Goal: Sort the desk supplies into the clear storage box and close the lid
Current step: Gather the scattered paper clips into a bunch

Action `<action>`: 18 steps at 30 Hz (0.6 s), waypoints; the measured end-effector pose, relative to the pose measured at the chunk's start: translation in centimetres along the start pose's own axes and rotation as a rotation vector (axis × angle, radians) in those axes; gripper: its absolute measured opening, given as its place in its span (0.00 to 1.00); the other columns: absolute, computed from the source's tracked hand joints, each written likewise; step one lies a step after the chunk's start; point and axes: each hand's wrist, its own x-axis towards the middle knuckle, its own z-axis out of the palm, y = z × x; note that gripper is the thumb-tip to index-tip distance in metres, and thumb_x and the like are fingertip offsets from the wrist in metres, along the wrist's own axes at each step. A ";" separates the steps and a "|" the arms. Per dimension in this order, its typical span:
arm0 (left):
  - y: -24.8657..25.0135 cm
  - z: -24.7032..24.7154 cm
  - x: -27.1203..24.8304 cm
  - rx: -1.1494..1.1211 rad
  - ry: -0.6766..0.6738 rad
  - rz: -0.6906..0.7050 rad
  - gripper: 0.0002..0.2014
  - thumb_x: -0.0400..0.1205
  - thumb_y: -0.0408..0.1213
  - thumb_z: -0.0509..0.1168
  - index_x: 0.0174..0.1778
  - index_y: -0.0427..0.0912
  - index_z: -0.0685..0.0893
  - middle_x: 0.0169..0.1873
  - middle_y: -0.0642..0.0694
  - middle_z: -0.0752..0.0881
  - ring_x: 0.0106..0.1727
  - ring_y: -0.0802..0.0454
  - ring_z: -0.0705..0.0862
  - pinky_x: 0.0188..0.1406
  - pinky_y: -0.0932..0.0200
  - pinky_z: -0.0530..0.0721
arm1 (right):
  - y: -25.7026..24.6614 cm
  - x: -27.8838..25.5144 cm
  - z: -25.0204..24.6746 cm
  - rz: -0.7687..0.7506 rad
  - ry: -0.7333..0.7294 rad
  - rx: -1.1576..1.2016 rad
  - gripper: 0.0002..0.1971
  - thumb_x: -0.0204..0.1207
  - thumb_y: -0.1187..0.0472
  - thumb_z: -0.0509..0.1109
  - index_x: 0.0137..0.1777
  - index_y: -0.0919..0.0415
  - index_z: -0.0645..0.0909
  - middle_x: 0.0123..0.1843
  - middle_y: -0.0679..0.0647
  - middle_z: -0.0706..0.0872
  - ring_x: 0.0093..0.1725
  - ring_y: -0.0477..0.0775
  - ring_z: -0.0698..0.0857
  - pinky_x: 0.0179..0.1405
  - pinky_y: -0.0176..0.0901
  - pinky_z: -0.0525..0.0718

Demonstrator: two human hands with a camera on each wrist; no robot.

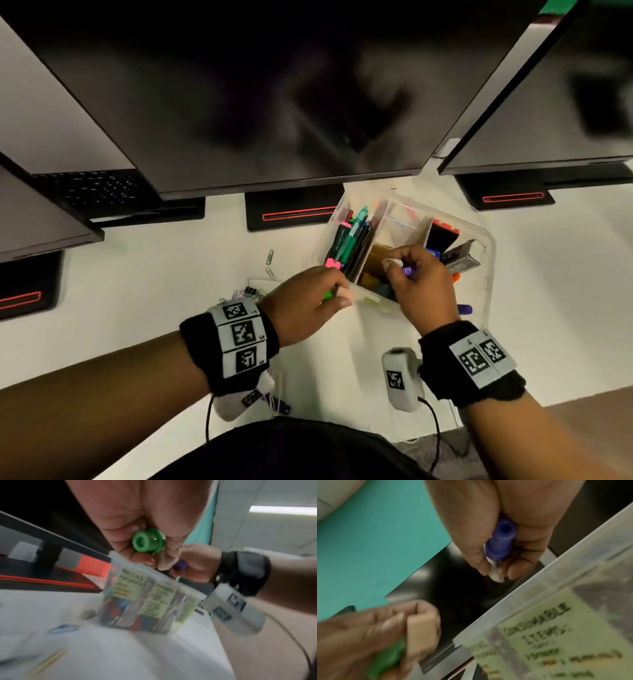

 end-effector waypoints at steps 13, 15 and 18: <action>1.6 1.6 6.2 -0.375 -0.008 -0.102 0.23 0.81 0.20 0.53 0.70 0.42 0.71 0.67 0.45 0.78 0.69 0.52 0.77 0.71 0.57 0.75 | 1.7 2.4 -0.8 0.078 -0.017 0.019 0.09 0.79 0.69 0.64 0.55 0.62 0.82 0.48 0.53 0.85 0.51 0.54 0.85 0.54 0.41 0.82; 0.4 0.3 5.2 -0.400 0.072 -0.129 0.22 0.79 0.18 0.52 0.65 0.41 0.76 0.59 0.47 0.83 0.61 0.54 0.82 0.63 0.63 0.79 | 1.4 1.7 -0.6 0.048 -0.036 0.021 0.08 0.78 0.69 0.64 0.51 0.58 0.82 0.44 0.51 0.85 0.46 0.50 0.84 0.44 0.31 0.81; -2.6 -1.8 3.3 -0.324 0.276 -0.205 0.17 0.78 0.20 0.56 0.50 0.46 0.83 0.41 0.58 0.84 0.44 0.61 0.85 0.47 0.66 0.81 | 0.0 0.5 0.3 -0.050 -0.141 0.021 0.09 0.77 0.70 0.66 0.44 0.55 0.82 0.38 0.49 0.86 0.36 0.42 0.84 0.37 0.28 0.81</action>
